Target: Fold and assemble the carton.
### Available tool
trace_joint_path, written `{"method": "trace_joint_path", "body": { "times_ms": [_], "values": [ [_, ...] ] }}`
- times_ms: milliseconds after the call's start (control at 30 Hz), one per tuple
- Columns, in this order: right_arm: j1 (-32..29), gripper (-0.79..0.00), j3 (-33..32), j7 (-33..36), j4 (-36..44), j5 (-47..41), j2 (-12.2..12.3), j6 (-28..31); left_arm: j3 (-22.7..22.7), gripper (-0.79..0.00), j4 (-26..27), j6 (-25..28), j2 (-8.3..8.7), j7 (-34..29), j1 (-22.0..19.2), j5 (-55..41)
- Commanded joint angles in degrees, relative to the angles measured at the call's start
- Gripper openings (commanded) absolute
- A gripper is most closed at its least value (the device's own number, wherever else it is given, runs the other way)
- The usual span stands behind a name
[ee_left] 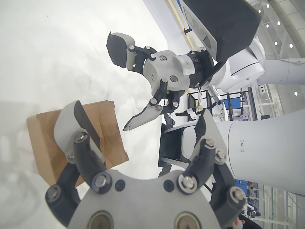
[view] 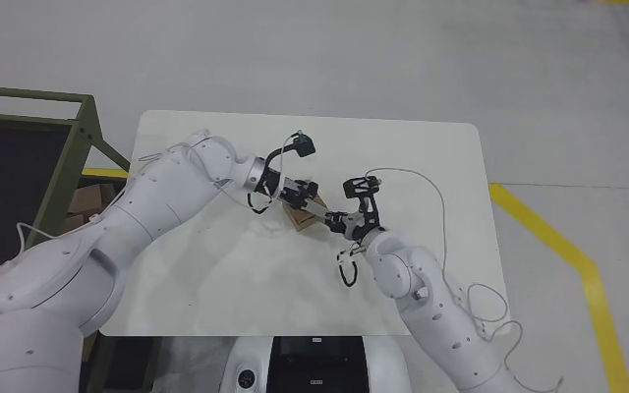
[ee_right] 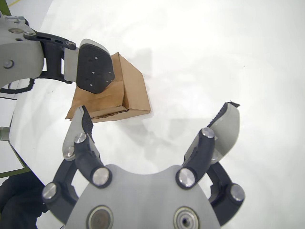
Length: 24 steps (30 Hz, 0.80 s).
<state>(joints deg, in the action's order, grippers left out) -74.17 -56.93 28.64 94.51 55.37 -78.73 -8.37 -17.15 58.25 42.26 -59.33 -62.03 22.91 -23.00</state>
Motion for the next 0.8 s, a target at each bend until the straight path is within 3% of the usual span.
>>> {"method": "trace_joint_path", "body": {
  "times_ms": [0, 267, 767],
  "values": [
    [0.23, 0.000, 0.04, 0.04, -0.23, -0.41, -0.10, -0.27, 0.06, 0.000, -0.03, 0.00, -0.04, 0.00, -0.04, -0.05],
    [1.42, 0.000, 0.68, -0.73, -1.60, -2.41, -0.70, -1.68, 0.20, 0.000, -0.21, 0.11, -0.06, 0.11, -0.09, -0.36],
    [2.83, 0.000, 2.05, 2.47, -2.99, 3.39, -0.80, -1.70, 0.63, 0.000, -0.43, 0.36, 0.16, 0.36, -0.29, -0.67]
  ]
}}
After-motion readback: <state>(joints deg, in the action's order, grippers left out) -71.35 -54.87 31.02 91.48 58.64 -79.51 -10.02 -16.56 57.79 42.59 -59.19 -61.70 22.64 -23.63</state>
